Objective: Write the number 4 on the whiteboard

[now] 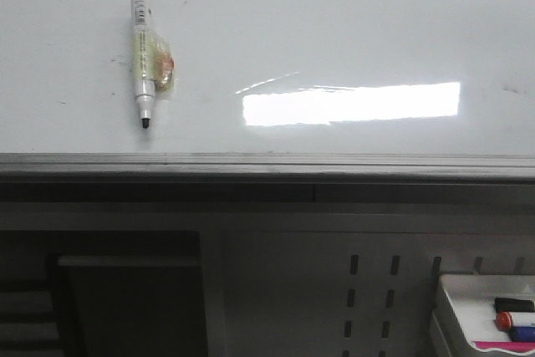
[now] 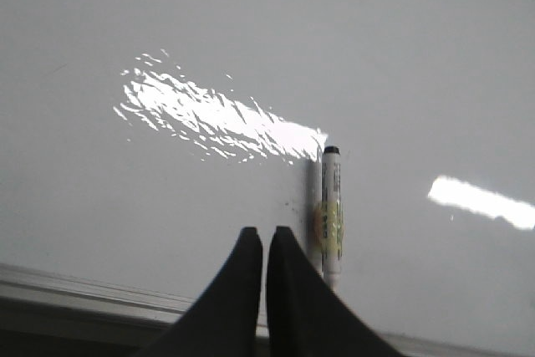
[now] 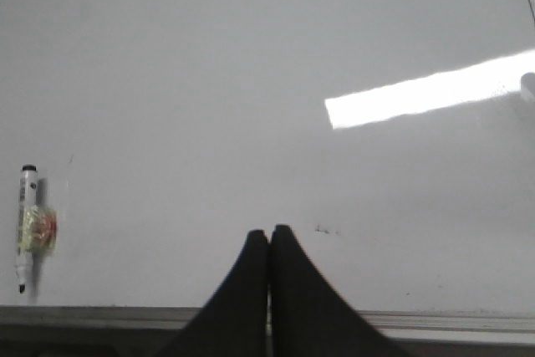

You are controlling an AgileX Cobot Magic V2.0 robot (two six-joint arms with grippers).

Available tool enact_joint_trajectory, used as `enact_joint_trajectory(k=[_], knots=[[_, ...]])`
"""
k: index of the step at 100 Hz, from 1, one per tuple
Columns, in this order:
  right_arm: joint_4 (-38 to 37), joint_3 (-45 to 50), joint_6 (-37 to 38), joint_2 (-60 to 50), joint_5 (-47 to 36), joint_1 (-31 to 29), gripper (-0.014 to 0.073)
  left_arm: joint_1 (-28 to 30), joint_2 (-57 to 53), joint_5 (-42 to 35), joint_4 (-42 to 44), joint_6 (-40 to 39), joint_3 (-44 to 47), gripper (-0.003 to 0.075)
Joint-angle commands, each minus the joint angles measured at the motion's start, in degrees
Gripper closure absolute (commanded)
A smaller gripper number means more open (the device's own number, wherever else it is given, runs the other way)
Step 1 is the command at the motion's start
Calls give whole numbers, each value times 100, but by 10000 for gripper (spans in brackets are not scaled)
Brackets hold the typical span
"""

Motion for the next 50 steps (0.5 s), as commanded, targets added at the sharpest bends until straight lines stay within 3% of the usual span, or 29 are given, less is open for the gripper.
enact_joint_trajectory(k=[1, 6, 11, 25, 35, 50], knots=[[-79, -601, -564, 512, -13, -32, 655, 10, 845, 560, 689, 107, -855, 731], [-79, -800, -650, 726, 94, -32, 642, 10, 1267, 955, 947, 107, -1198, 688], [-68, -983, -650, 928, 196, -32, 597, 10, 1661, 1260, 1053, 107, -1485, 597], [69, -1277, -650, 1269, 256, 66, 342, -85, 2501, 1569, 936, 228, -1994, 363], [184, -1270, -650, 1317, 185, 248, 187, -420, 2860, 1547, 838, 510, -2144, 353], [184, -1270, -650, 1470, 234, 536, 167, -1101, 3392, 1394, 922, 834, -2252, 353]])
